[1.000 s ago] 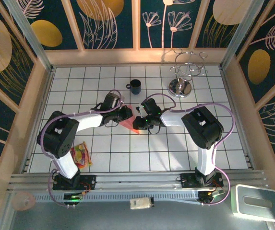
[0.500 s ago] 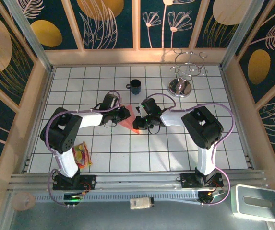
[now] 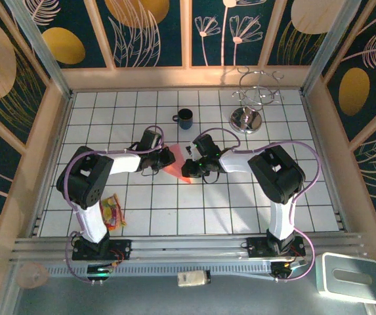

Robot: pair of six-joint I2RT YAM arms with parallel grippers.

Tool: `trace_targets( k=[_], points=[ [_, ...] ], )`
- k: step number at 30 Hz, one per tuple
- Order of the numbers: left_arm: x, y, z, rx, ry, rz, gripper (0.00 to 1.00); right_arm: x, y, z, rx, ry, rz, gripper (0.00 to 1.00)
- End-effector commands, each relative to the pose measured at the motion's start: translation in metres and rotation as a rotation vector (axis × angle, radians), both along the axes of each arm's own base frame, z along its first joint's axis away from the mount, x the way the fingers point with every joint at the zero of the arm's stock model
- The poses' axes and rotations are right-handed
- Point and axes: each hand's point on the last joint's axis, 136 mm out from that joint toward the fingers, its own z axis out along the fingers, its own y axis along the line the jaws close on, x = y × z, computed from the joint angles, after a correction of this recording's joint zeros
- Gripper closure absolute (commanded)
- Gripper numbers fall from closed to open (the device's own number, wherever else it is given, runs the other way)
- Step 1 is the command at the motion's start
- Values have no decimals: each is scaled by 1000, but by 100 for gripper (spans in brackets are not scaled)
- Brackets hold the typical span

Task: Fold a paper plane with a square sheet of paper (pick it up from the middle)
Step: Fourth fold the wing at the center of the table.

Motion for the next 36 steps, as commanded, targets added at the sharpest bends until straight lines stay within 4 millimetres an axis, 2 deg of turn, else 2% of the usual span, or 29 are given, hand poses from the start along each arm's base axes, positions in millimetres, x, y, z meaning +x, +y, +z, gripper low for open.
trace_targets(
  k=[1, 5, 7, 9, 11, 13, 15, 17, 20, 26, 36],
  points=[
    [-2, 14, -15, 65, 39, 26, 88, -24, -29, -41, -144, 129, -32, 89],
    [-2, 21, -21, 97, 51, 43, 89, -23, -28, -37, -130, 121, -38, 89],
    [-4, 21, -24, 102, 61, 41, 89, -19, -22, -25, -78, 119, -39, 89],
    [-6, 21, -28, 104, 71, 36, 89, -8, -8, 5, 25, 90, -35, 86],
    [-7, 21, -31, 103, 79, 31, 89, 10, 4, 44, 106, 3, -44, 83],
    [-8, 20, -31, 100, 81, 30, 89, 24, 10, 78, 168, -74, -66, 81],
    [-8, 19, -30, 95, 79, 25, 89, 34, 8, 94, 190, -119, -112, 80],
    [-8, 18, -29, 88, 82, 22, 89, 41, 4, 92, 165, -138, -149, 82],
    [-9, 17, -30, 83, 84, 16, 89, 43, 1, 74, 118, -111, -164, 88],
    [-9, 18, -28, 85, 85, 19, 89, 35, 16, 47, 66, -54, -112, 93],
    [-8, 19, -27, 98, 86, 20, 89, 36, 21, 18, 29, 3, -90, 95]
  ],
)
